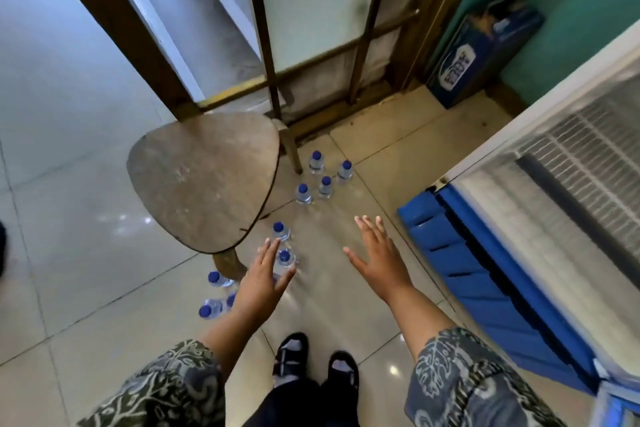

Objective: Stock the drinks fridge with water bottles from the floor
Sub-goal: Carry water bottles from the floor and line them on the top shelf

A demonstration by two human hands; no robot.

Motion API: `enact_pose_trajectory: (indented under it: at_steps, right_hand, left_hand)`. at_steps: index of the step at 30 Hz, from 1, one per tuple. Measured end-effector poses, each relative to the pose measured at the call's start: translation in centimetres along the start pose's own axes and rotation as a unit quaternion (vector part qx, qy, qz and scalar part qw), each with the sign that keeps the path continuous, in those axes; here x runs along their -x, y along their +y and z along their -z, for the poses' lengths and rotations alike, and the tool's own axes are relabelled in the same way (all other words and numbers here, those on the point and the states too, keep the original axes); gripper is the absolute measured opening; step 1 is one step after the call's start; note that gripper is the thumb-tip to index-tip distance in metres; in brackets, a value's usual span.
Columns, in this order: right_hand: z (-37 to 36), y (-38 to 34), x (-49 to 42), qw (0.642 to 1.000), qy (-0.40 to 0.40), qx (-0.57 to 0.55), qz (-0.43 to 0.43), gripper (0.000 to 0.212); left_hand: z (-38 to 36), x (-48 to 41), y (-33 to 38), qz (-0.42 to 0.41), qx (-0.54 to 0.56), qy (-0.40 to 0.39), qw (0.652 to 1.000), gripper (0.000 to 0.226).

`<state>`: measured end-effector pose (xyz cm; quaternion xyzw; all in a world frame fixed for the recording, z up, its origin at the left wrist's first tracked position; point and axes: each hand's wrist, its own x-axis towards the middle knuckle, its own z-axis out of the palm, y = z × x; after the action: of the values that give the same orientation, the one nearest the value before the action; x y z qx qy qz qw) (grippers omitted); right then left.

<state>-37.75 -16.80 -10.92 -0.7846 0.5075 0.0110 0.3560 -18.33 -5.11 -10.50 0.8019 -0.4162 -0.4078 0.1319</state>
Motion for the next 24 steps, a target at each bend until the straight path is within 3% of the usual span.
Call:
enact_pose_trajectory:
  at_steps: [3, 7, 10, 14, 21, 24]
  right_hand:
    - [-5.5, 4.5, -4.5, 1.0, -0.017, -0.005, -0.015, 0.065]
    - [-13.0, 11.0, -10.6, 0.999, -0.021, -0.006, -0.037, 0.065]
    - [-17.9, 14.9, -14.1, 0.999, -0.009, -0.036, -0.039, 0.065]
    - [-21.4, 17.3, -18.5, 0.992, 0.054, -0.103, -0.049, 0.062]
    - [-22.1, 15.2, -30.9, 0.965, 0.148, -0.209, -0.059, 0.076]
    - [-22.0, 14.6, -35.3, 0.961, 0.137, -0.231, -0.061, 0.083]
  left_hand:
    - [-5.3, -5.4, -3.6, 0.078, 0.094, 0.028, 0.992, 0.073]
    - [-12.0, -13.3, -8.5, 0.19, 0.217, 0.073, 0.955, 0.076]
    - [-16.1, -18.3, -11.4, 0.213, 0.211, 0.057, 0.952, 0.081]
    - [-19.6, -22.4, -14.0, 0.226, 0.164, 0.059, 0.959, 0.065]
    - [-20.9, -25.6, -16.7, 0.183, 0.068, 0.059, 0.979, 0.067]
    - [-21.3, -26.4, -17.5, 0.188, 0.083, 0.068, 0.976, 0.061]
